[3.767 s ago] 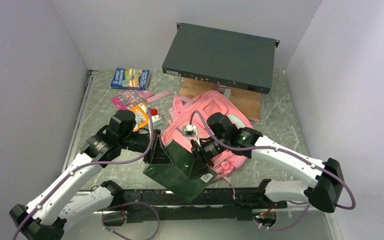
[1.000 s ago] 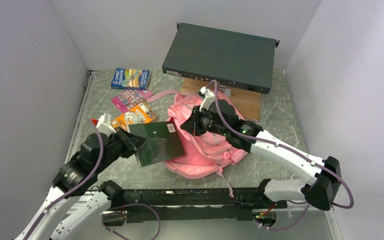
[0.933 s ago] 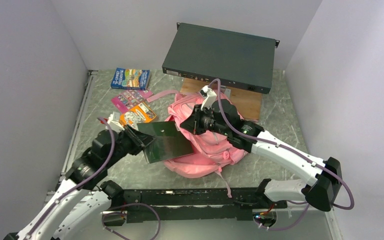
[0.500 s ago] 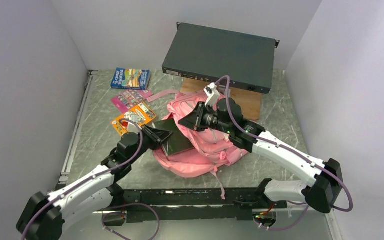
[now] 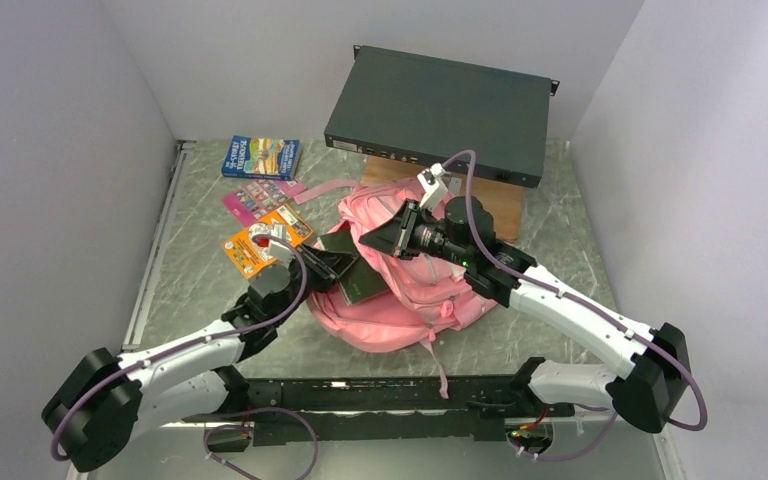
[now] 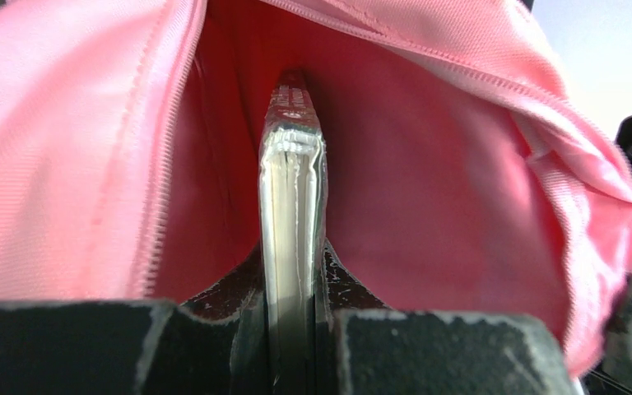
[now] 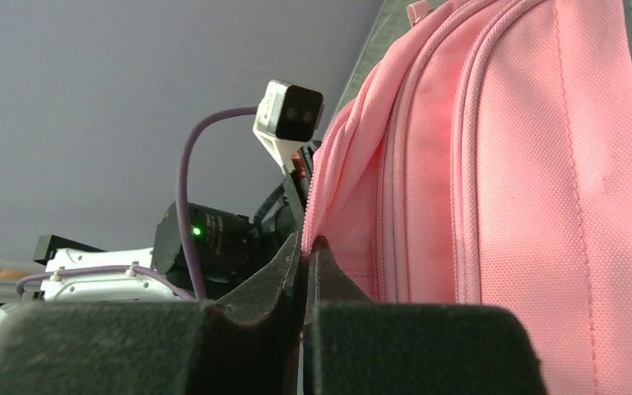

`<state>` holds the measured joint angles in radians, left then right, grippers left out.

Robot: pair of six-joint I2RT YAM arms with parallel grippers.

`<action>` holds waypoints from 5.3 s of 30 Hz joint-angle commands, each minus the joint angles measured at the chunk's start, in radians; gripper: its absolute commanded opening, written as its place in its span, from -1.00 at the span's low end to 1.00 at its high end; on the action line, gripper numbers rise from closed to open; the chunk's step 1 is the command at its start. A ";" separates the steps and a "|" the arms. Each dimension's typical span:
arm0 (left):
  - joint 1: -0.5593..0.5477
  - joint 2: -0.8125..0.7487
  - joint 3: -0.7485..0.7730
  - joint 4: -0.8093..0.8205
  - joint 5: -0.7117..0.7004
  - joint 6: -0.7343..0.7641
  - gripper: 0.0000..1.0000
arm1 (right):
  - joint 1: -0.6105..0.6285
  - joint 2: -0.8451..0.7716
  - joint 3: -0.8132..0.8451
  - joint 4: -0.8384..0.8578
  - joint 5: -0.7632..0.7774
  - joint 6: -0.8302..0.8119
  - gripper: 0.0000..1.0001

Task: Pack the student bag
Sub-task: Place the book in the student bag, then pick up the book from the center of the board.

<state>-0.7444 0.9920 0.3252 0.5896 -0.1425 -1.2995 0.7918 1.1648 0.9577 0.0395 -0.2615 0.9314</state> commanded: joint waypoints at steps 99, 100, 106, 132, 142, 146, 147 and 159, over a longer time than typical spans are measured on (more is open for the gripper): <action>0.013 -0.012 0.437 -0.565 0.566 0.575 0.96 | -0.194 -0.193 -0.128 -0.162 -0.009 -0.424 -1.00; 0.014 -0.009 0.432 -0.530 0.583 0.578 0.92 | -0.182 -0.186 -0.123 -0.162 -0.004 -0.426 -1.00; 0.023 -0.123 0.386 -0.497 0.448 0.604 0.93 | -0.102 -0.199 -0.138 -0.224 0.170 -0.416 -1.00; 1.197 0.121 0.329 -0.853 0.739 0.482 0.99 | 0.125 0.136 0.083 -0.273 0.385 -0.658 0.77; 1.197 0.313 0.416 -0.896 0.577 0.631 0.98 | 0.136 0.509 0.453 -0.183 0.471 -0.581 0.62; 1.197 0.415 0.433 -0.907 0.627 0.672 0.95 | 0.149 0.734 0.578 -0.135 0.509 -0.578 0.37; 1.197 0.429 0.439 -0.904 0.643 0.672 0.92 | 0.152 0.767 0.602 -0.116 0.524 -0.583 0.34; 1.187 0.482 0.401 -0.872 0.656 0.644 0.73 | 0.181 1.130 0.948 -0.194 0.811 -0.852 -0.13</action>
<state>0.4454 1.4418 0.7277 -0.3092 0.4759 -0.6659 0.9688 2.2570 1.8133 -0.1585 0.4393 0.2134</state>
